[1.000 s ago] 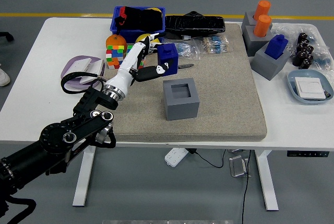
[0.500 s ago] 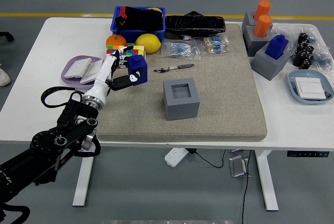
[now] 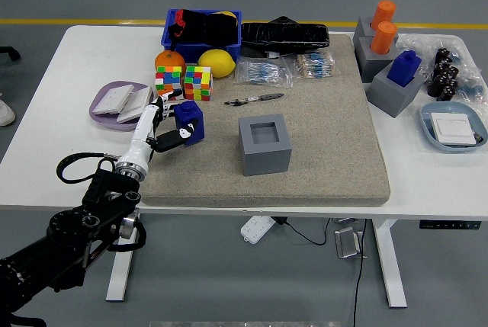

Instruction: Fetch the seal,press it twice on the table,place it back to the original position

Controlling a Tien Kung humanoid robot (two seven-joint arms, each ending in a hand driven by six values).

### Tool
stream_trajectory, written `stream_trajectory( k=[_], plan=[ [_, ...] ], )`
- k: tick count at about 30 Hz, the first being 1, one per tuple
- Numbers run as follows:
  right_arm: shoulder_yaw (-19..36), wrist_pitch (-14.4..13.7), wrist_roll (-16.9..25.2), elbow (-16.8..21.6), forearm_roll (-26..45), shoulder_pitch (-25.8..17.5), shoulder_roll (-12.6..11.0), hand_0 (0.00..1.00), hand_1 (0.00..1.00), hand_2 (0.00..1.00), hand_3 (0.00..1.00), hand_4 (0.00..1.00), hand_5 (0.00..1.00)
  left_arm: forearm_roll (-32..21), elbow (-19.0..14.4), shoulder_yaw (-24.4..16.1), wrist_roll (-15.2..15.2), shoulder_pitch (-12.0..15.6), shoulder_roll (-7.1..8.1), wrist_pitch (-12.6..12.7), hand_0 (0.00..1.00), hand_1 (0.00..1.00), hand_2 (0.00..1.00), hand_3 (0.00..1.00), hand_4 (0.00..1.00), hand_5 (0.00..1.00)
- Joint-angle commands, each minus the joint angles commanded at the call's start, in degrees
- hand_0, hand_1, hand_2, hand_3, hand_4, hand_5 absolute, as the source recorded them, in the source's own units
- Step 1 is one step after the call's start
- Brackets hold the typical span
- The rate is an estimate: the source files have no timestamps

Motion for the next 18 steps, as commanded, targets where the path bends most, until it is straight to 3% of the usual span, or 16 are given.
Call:
stream_trajectory(
  k=[18],
  plan=[
    [-0.32, 0.0, 0.07, 0.0, 0.13, -0.17, 0.08, 0.789, 0.699, 0.729, 0.672, 0.825, 0.496, -0.38, 1.35, -0.56, -0.43, 1.0, 0.19, -0.79, 0.827, 0.631, 0.487, 0.832, 0.634, 0.002]
  ],
)
